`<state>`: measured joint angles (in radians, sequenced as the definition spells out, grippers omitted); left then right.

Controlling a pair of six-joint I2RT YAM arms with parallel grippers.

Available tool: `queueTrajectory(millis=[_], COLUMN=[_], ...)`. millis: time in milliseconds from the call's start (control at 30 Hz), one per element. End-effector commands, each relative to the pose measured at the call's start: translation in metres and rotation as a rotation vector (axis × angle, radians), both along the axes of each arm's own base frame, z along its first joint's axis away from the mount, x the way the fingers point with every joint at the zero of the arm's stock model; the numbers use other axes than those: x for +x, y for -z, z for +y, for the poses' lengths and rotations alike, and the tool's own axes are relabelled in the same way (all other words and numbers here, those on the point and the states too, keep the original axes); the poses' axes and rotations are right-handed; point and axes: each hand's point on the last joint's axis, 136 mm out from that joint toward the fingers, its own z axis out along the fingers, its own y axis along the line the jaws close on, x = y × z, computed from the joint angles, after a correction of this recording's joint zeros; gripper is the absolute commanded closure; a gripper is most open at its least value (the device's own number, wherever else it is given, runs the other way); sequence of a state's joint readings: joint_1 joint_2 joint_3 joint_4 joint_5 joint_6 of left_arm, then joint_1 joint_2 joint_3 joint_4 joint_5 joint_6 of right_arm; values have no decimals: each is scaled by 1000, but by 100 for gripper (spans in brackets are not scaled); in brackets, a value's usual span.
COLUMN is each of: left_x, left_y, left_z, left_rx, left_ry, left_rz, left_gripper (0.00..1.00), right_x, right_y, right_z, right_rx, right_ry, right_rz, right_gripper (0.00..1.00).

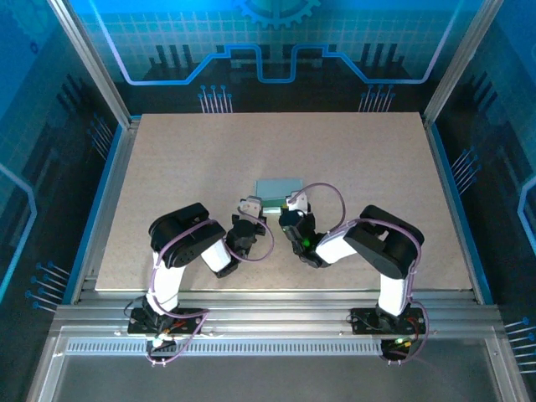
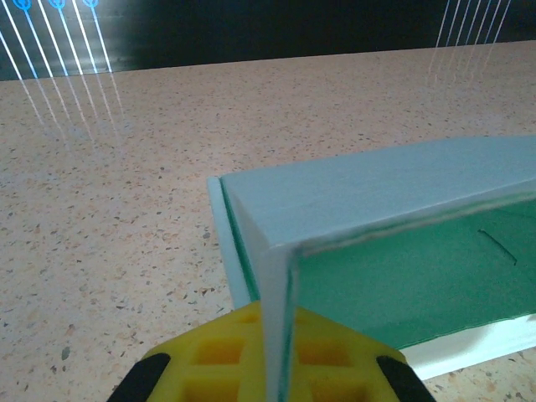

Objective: Fold the paper box

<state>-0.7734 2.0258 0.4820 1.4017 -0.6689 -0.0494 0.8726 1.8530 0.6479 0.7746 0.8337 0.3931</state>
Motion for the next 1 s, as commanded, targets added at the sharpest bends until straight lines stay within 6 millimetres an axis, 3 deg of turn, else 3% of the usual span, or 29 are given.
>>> queueTrajectory(millis=[0,233,400,533,733,967], left_x=[-8,-6,-6,-6,-6,-6], left_y=[11,14,14,14,13,16], left_z=[-18,-18,-17,-17,-17,-17], left_rx=[20,36,34,35,34,41], left_ry=[77,69,65,61,63,68], left_rz=[24,37,38,38,34,35], left_gripper=[100,100,100,100,100,100], right_x=[-10,-28,-47,-62,-83,-84], right_y=[-10,-11,-7,-12,-29,-86], right_z=[15,10,-1,-13,-53,-81], right_rx=[29,62,71,82,62,134], right_ry=[-76,-103,-112,-136,-100,-116], right_rz=[7,63,130,147,108,44], right_gripper=[47,15,3,1,1,1])
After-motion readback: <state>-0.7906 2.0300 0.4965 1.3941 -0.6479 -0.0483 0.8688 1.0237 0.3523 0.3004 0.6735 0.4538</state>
